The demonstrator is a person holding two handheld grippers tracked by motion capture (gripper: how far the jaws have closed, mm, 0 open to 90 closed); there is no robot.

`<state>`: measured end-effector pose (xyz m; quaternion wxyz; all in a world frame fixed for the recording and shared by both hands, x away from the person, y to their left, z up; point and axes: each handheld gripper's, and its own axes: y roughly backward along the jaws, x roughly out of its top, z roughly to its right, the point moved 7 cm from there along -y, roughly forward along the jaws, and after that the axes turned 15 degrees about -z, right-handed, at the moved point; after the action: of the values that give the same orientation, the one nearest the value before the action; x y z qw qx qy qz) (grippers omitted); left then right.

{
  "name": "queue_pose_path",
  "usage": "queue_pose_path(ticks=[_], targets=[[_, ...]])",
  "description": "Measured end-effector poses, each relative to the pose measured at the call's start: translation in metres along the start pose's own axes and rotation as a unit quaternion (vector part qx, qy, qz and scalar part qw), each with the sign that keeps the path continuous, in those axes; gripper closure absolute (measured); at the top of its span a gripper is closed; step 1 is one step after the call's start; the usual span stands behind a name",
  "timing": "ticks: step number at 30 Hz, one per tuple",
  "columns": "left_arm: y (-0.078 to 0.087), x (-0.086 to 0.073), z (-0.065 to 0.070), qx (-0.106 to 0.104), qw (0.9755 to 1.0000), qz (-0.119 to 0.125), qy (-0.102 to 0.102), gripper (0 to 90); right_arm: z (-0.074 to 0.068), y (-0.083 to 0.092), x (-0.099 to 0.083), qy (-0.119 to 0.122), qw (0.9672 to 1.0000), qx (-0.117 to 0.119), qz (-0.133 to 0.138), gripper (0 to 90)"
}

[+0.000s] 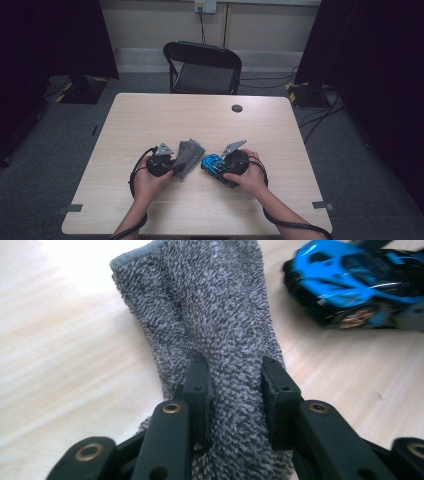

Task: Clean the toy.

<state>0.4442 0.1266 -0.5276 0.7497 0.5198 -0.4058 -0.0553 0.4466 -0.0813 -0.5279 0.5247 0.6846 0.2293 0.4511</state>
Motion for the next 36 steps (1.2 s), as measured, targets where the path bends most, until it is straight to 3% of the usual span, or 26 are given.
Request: queue_pose_path(ticks=[5, 10, 13, 15, 18, 20, 25, 31, 36], targets=[[0.006, 0.008, -0.001, -0.004, 0.9998, 0.016, 0.01, 69.5, 0.0, 0.005, 0.0, 0.005, 1.0, 0.002, 0.003, 28.1], [0.008, 0.019, -0.003, 0.0, 0.9998, 0.018, 0.008, 69.6, -0.004, 0.011, 0.003, 0.013, 0.9999, 0.005, 0.005, 28.1], [0.007, 0.027, -0.003, 0.003, 0.9999, 0.006, -0.009, 69.7, -0.009, 0.016, 0.006, 0.023, 0.9997, 0.005, 0.01, 28.0], [0.005, 0.032, 0.001, -0.007, 0.9996, -0.001, -0.029, 69.7, -0.011, 0.018, 0.009, 0.028, 0.9995, 0.004, 0.012, 28.1], [0.001, 0.036, 0.015, -0.026, 0.9955, -0.014, -0.09, 69.7, -0.01, 0.02, 0.012, 0.033, 0.9994, 0.004, 0.014, 28.1], [0.0, 0.036, 0.022, -0.038, 0.9937, -0.016, -0.104, 69.8, -0.007, 0.021, 0.012, 0.029, 0.9995, 0.0, 0.011, 28.1], [-0.002, 0.031, 0.027, -0.059, 0.991, -0.017, -0.119, 70.7, 0.0, 0.017, 0.008, 0.019, 0.9998, -0.001, 0.004, 28.1], [0.0, 0.028, 0.032, -0.068, 0.9898, -0.007, -0.125, 70.7, 0.009, 0.016, 0.004, 0.005, 1.0, -0.004, -0.002, 28.1], [0.002, 0.03, 0.042, -0.076, 0.9866, -0.002, -0.144, 70.8, 0.018, 0.017, 0.003, -0.009, 0.9999, -0.007, -0.004, 28.1]])
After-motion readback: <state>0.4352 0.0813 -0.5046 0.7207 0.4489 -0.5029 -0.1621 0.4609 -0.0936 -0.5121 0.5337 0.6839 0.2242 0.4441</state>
